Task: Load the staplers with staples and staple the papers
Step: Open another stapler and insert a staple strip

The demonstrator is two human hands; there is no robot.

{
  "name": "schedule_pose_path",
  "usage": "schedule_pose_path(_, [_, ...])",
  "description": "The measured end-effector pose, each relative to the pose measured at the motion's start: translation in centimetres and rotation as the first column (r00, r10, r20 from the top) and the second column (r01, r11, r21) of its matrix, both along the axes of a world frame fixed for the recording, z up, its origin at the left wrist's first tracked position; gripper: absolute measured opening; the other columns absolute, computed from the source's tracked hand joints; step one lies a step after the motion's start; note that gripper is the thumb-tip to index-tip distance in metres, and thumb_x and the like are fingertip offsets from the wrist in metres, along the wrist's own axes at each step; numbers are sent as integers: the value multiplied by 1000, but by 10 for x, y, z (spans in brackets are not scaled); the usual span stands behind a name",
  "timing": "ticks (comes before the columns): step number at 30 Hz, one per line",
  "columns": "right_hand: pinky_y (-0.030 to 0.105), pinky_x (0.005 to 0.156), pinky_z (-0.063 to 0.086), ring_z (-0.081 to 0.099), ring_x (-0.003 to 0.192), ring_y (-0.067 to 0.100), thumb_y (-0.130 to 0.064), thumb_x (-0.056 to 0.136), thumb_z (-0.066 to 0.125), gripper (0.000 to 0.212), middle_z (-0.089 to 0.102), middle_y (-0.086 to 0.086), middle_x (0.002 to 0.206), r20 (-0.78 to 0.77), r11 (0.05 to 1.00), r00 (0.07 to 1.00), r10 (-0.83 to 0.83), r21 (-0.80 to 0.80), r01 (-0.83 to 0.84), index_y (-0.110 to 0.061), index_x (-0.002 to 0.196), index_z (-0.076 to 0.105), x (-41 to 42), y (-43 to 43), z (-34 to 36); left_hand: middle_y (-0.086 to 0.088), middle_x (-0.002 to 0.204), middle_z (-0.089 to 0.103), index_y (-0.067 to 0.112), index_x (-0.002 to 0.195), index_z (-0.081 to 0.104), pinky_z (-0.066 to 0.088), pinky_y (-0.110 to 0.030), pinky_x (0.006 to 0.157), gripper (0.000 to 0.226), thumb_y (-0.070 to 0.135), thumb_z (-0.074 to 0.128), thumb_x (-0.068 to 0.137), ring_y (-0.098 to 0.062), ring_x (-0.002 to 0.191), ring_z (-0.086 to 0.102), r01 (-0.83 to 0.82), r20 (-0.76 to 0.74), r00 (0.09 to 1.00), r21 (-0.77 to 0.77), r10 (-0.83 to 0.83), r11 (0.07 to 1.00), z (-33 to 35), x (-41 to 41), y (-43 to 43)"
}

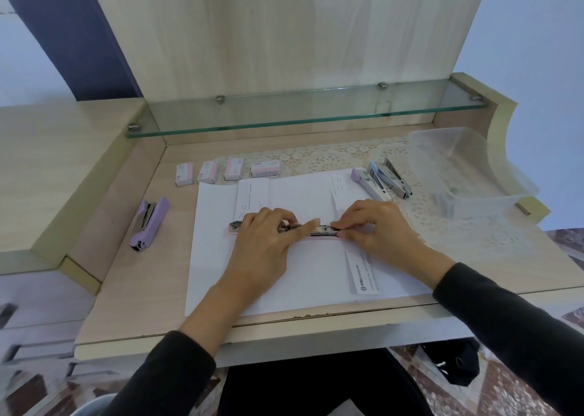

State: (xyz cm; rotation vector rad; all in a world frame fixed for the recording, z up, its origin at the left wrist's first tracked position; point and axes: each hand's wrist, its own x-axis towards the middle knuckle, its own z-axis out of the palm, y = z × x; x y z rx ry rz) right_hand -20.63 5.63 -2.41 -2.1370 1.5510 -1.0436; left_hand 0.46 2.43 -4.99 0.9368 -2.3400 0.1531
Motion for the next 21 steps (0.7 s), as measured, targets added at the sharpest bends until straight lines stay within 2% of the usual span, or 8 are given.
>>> schedule_pose_path(3, [18,64,44,57,71,16,0,69,74,13,70,10,74,17,1000,1000,0,8,0,-6,80,75,0,0,-1,-5,92,61,30,107,67,20,-27,69,51,6,35,77,-16,81,39,-6,54,999,33,4,999,1,-1,0])
schedule_pose_path(6, [16,64,45,58,66,14,0,70,73,13,70,9,76,38,1000,999,-9,15,9,-6,81,75,1,0,-2,-5,92,61,29,106,68,22,-27,70,50,7,34,77,-16,81,39,-9,58,998,48,7,999,1,-2,0])
schedule_pose_path(10, [22,69,48,62,72,19,-8,71,75,13,70,8,80,17,999,1000,-13,41,13,-8,84,74,1,2,1,-4,91,64,27,104,69,26,-28,71,45,8,37,79,-17,80,43,-3,28,1000,55,1,998,1,-1,0])
schedule_pose_path(13, [11,70,43,57,71,7,-16,68,78,24,70,5,85,-37,997,999,11,71,-8,-10,91,73,1,5,6,-1,90,65,26,110,65,29,-27,75,38,16,41,83,-18,78,54,11,16,1000,73,-12,997,4,3,-1])
schedule_pose_path(16, [4,71,37,53,76,9,-18,72,76,35,67,5,92,-107,995,994,-16,92,26,-9,105,68,2,7,7,1,91,66,21,119,61,35,-29,81,41,32,41,84,-19,81,60,-7,41,999,99,3,995,14,13,0])
schedule_pose_path(19, [14,76,37,51,81,11,-19,75,72,34,64,6,95,-164,993,986,-32,111,51,-9,108,66,5,5,10,1,102,65,22,123,57,34,-35,84,45,42,48,84,-23,93,58,-91,71,994,171,79,981,28,30,0])
schedule_pose_path(21, [24,84,41,49,84,13,-22,77,70,31,62,5,95,-205,990,978,-27,132,55,-10,106,67,7,5,12,4,111,62,25,128,52,31,-34,92,46,38,60,85,-20,104,53,-172,101,984,280,150,944,33,43,-3])
